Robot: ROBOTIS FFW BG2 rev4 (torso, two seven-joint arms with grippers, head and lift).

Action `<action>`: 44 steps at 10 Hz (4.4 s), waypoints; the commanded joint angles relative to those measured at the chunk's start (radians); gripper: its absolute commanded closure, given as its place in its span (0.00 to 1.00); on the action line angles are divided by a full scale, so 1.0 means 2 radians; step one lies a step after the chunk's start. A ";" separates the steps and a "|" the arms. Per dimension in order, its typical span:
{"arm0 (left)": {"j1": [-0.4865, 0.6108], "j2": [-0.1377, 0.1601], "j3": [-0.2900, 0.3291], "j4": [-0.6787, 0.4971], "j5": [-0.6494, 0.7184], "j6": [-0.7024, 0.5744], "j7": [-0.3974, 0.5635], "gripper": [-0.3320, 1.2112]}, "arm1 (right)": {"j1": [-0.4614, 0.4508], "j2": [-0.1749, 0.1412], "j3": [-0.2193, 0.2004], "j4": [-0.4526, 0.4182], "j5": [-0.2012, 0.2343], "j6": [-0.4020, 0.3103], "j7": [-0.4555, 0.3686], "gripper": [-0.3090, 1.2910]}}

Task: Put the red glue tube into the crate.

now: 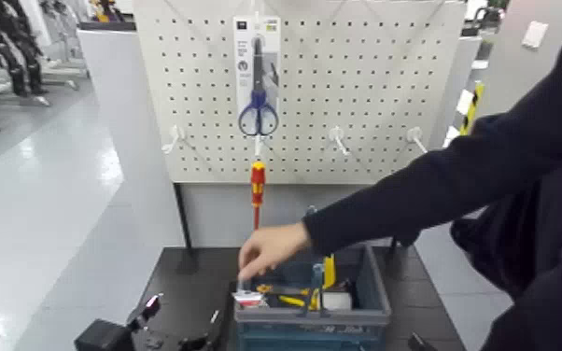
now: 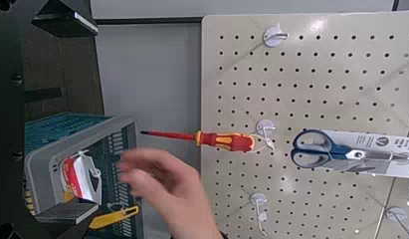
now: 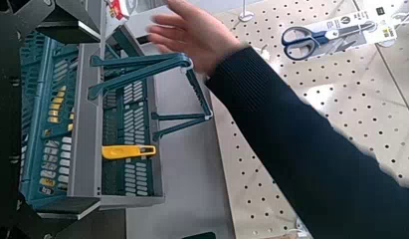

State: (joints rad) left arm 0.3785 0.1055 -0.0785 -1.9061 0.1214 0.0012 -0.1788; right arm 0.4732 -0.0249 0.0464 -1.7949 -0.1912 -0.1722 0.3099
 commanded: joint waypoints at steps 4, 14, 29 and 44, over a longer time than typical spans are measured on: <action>-0.003 -0.001 -0.001 0.003 -0.005 -0.015 0.000 0.26 | 0.002 0.006 0.007 0.012 -0.003 -0.036 -0.018 0.28; 0.004 0.002 -0.013 0.002 -0.002 -0.031 0.013 0.26 | 0.006 0.006 0.017 0.018 0.000 -0.058 -0.031 0.28; 0.005 0.003 -0.015 0.003 -0.001 -0.037 0.013 0.26 | 0.006 0.003 0.018 0.016 -0.002 -0.055 -0.030 0.28; 0.006 0.002 -0.017 0.003 0.000 -0.040 0.017 0.26 | 0.007 0.004 0.015 0.014 -0.003 -0.053 -0.028 0.28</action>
State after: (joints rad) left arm 0.3903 0.1102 -0.1120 -1.9006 0.1212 -0.0798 -0.1469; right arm 0.4864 -0.0177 0.0772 -1.7676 -0.1962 -0.2792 0.2544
